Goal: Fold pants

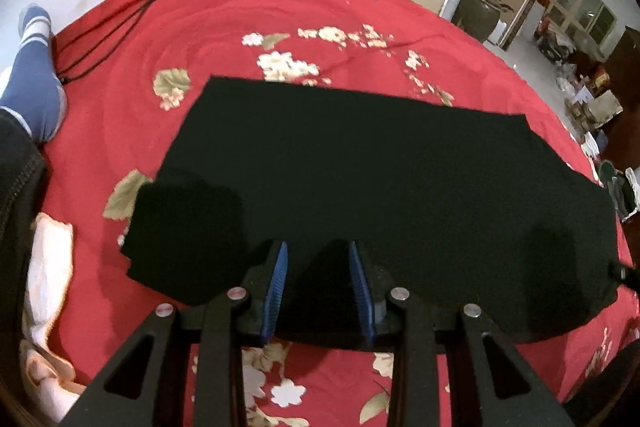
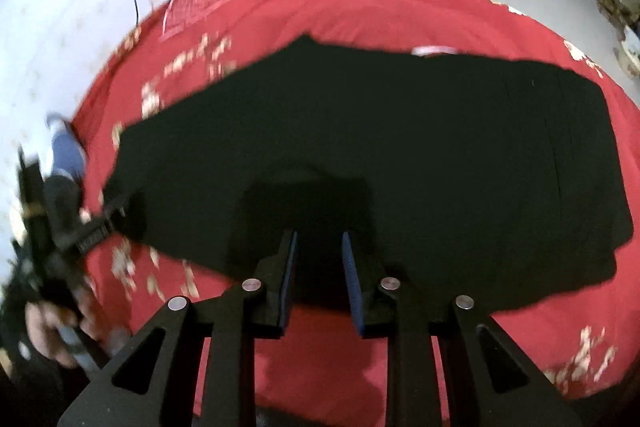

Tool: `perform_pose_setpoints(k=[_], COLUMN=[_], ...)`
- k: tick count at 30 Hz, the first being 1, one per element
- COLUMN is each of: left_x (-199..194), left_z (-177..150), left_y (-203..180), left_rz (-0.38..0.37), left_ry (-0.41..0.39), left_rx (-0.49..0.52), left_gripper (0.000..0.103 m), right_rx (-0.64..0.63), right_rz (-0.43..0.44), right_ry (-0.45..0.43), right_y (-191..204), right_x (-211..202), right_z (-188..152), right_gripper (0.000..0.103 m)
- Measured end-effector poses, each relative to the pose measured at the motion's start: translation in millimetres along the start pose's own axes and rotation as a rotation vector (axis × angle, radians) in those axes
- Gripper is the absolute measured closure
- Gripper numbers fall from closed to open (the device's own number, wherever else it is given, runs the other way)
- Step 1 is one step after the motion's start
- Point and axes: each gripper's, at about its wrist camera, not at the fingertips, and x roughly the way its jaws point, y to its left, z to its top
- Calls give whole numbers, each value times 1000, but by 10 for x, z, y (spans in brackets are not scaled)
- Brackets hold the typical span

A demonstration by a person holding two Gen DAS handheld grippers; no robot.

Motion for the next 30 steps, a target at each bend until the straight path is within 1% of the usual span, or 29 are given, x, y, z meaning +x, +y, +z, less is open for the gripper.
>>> perform_pose_setpoints(k=[2,4,5,6,7,8,9,11,12,13,14,16,18,19,20,22,24,28,30], left_x=[-14,13,48,89,146,179,151,134,114,90,50,-63,-171,-209,-245,-334,-407,-501,-470], left_z=[69,164,200,204,207,205,184,162,155,151,136,92,45,27,8,-49,-92,-206,-268], left_y=[1,-1,6,30,58,77,75,34,4,-25,-67,-176,-304,-352,-393,-476,-545,-587,-591], left_rz=[-11,-26,-24,-10,20,27,26,45,37,21,6,1,-4,-12,-22,-34,-46,-59,-56], left_ry=[-28,-47,-52,-43,-18,-21,-41,-31,-28,-28,-31,-56,-80,-86,-90,-99,-107,-111,-97], left_rx=[1,0,3,3,-4,-12,-9,5,9,8,13,52,99,114,130,152,174,185,192], left_gripper=[68,66,62,62,62,62,62,62,62,62,62,62,62,62,62,62,62,62,62], right_rx=[-4,-4,-12,-12,2,16,61,115,112,93,78,28,-34,-62,-77,-99,-111,-123,-130], right_rz=[-33,-79,-93,-116,-195,-229,-271,-290,-281,-285,-275,-210,-170,-144,-128,-103,-83,-79,-92], right_ry=[-39,-70,-93,-105,-122,-129,-138,-125,-142,-135,-132,-137,-132,-120,-109,-64,-44,-16,13], right_y=[-83,-258,-273,-268,-359,-455,-573,-646,-640,-580,-528,-324,-61,72,156,342,460,539,537], right_x=[48,102,161,197,222,193,191,250,231,221,211,168,163,152,159,170,173,222,280], right_z=[148,250,332,375,423,415,399,357,295,279,271,201,83,-21,-99,-295,-401,-532,-600], right_gripper=[78,78,78,78,78,78,78,77,76,73,73,73,67,61,59,59,59,60,67])
